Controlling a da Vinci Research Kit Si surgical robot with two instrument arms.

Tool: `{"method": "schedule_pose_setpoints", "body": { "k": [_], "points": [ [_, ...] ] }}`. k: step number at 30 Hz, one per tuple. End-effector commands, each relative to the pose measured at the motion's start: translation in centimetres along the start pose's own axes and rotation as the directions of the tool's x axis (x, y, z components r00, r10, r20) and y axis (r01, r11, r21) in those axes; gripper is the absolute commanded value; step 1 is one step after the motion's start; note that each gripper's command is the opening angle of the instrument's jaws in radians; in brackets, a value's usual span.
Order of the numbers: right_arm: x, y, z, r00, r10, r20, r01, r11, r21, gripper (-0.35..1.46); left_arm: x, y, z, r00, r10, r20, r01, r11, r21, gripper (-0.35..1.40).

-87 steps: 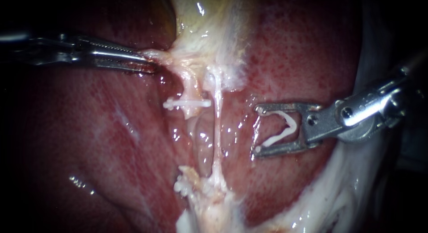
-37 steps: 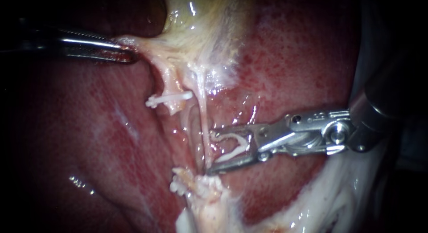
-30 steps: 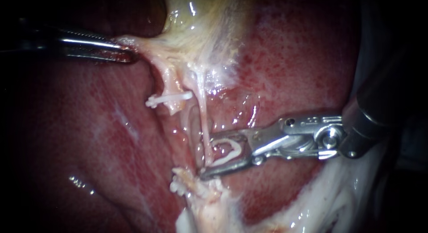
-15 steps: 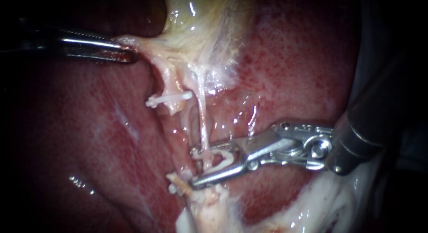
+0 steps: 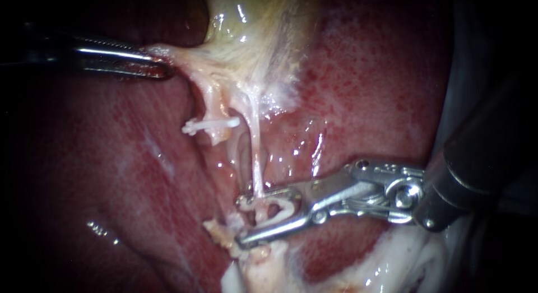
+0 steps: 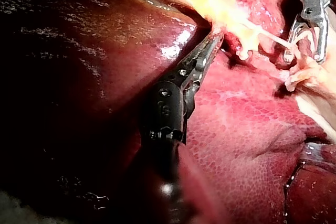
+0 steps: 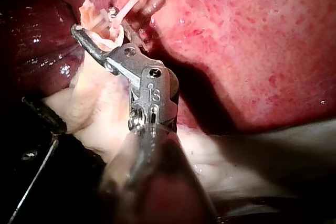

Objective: Clipping first clip right tube

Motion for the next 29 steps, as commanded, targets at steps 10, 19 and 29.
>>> {"method": "schedule_pose_setpoints", "body": {
  "k": [10,19,29],
  "points": [
    [-0.03,-0.01,-0.05,1.0,0.004,0.018,-0.005,1.0,0.03,-0.3,0.0,-0.02,0.01,1.0,0.0,0.0,0.0,1.0,0.0,-0.35],
    [-0.03,-0.02,-0.06,0.999,0.03,0.026,-0.031,0.999,0.04,-0.35,-0.01,-0.03,0.01,1.0,0.0,0.0,0.0,1.0,-0.001,-0.35],
    [-0.03,0.03,-0.08,0.999,0.029,0.026,-0.031,0.999,0.041,-0.35,0.0,-0.04,0.03,1.0,0.0,0.0,0.0,1.0,0.0,-0.35]
  ]
}}
